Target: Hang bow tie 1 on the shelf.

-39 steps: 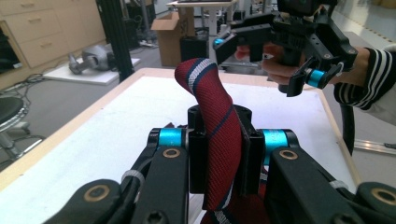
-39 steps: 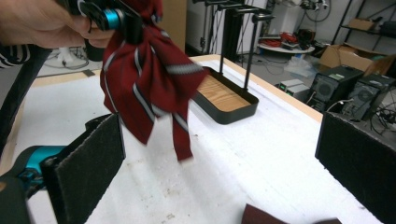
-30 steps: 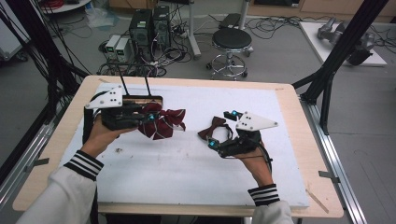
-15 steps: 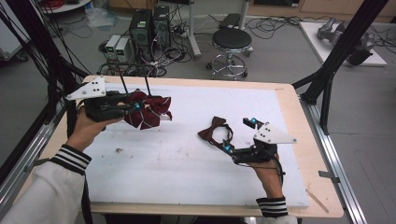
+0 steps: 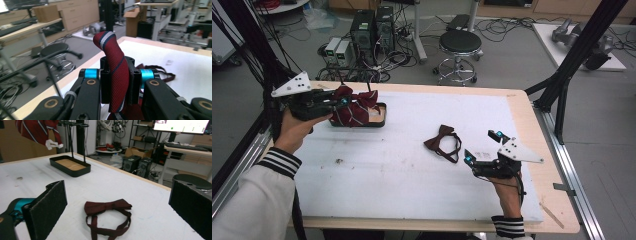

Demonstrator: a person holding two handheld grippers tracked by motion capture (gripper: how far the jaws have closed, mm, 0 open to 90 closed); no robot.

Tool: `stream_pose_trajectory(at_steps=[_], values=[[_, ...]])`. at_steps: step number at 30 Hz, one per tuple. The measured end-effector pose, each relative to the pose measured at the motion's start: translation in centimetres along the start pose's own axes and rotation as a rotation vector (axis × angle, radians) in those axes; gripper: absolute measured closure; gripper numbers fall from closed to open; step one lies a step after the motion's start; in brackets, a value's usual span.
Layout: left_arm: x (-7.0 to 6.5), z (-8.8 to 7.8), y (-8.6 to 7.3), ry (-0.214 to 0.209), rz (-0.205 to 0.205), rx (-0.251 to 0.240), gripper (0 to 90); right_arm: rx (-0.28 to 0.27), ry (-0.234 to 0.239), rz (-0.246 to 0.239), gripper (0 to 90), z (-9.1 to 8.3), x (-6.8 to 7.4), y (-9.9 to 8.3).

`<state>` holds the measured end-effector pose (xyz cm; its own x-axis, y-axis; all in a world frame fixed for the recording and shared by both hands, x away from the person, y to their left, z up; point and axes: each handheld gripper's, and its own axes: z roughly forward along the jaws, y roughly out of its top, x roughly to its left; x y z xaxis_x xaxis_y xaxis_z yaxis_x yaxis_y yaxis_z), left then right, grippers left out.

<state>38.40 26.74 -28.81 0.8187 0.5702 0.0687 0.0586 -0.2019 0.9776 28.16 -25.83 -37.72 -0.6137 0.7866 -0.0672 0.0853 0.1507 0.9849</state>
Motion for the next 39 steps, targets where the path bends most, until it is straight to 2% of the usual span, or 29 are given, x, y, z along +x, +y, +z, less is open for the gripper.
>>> stream_pose_trajectory(at_steps=[6, 17, 27, 39], values=[[1.3, -1.1, -0.2, 0.051, -0.026, -0.009, 77.7, -0.007, -0.018, 0.022, 0.7, -0.2, -0.5, -0.4], [2.5, -3.2, -0.3, 0.111, -0.020, -0.006, 77.7, -0.006, -0.028, 0.028, 0.7, -0.3, -0.8, -0.6], [4.2, -5.7, -0.7, 0.196, -0.045, -0.019, 77.7, -0.005, -0.038, 0.033, 0.7, -0.6, -1.1, -0.8], [6.2, -7.1, -1.2, 0.281, -0.063, -0.018, 77.7, 0.010, -0.046, 0.034, 0.7, -0.5, -1.3, -1.1]])
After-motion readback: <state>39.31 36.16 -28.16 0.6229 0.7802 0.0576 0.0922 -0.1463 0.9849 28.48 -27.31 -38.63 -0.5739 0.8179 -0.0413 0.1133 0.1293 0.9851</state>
